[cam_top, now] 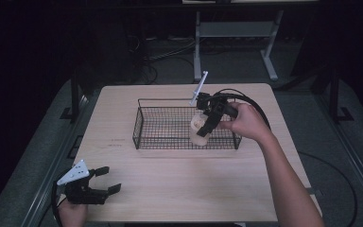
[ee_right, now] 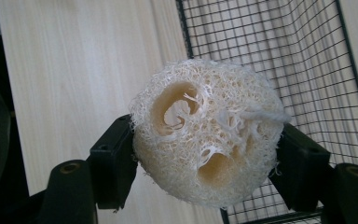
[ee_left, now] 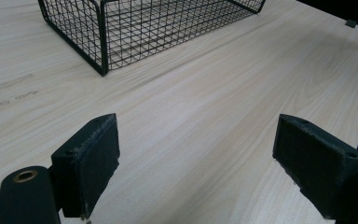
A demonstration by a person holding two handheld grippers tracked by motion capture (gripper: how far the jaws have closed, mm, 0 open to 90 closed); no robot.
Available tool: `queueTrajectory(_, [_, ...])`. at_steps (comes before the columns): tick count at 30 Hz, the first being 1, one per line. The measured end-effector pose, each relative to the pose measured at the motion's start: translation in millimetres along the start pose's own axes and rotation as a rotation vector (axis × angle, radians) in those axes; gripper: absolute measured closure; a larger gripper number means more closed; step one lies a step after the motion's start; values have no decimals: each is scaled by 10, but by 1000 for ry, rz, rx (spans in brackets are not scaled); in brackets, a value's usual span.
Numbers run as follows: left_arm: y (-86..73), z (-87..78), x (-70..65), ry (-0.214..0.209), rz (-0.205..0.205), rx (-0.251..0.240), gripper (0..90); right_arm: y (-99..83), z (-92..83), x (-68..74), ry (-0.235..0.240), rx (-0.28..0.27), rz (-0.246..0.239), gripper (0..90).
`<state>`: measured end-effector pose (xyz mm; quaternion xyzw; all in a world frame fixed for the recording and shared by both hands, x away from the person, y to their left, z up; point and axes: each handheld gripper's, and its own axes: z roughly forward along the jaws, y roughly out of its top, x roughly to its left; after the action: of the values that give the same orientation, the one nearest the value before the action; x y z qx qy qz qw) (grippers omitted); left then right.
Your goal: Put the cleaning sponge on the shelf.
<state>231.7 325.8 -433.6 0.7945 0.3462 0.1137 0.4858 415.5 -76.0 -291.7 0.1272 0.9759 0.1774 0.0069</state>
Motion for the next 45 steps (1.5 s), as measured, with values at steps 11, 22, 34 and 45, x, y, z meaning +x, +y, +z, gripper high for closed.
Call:
queueTrajectory(11, [-3, -8, 3, 0, -4, -2, 134, 100, 32, -188, 0, -12, 32, 312])
queueTrajectory(22, [-3, -14, 2, 2, -3, -2, 134, 121, 71, -358, -22, -28, 68, 313])
queueTrajectory(34, [2, -11, -1, 3, -2, -3, 134, 84, 267, -575, -17, -11, 125, 313])
queueTrajectory(45, [5, 1, -5, 1, 3, -1, 134, 57, 418, -683, -24, 14, 161, 312])
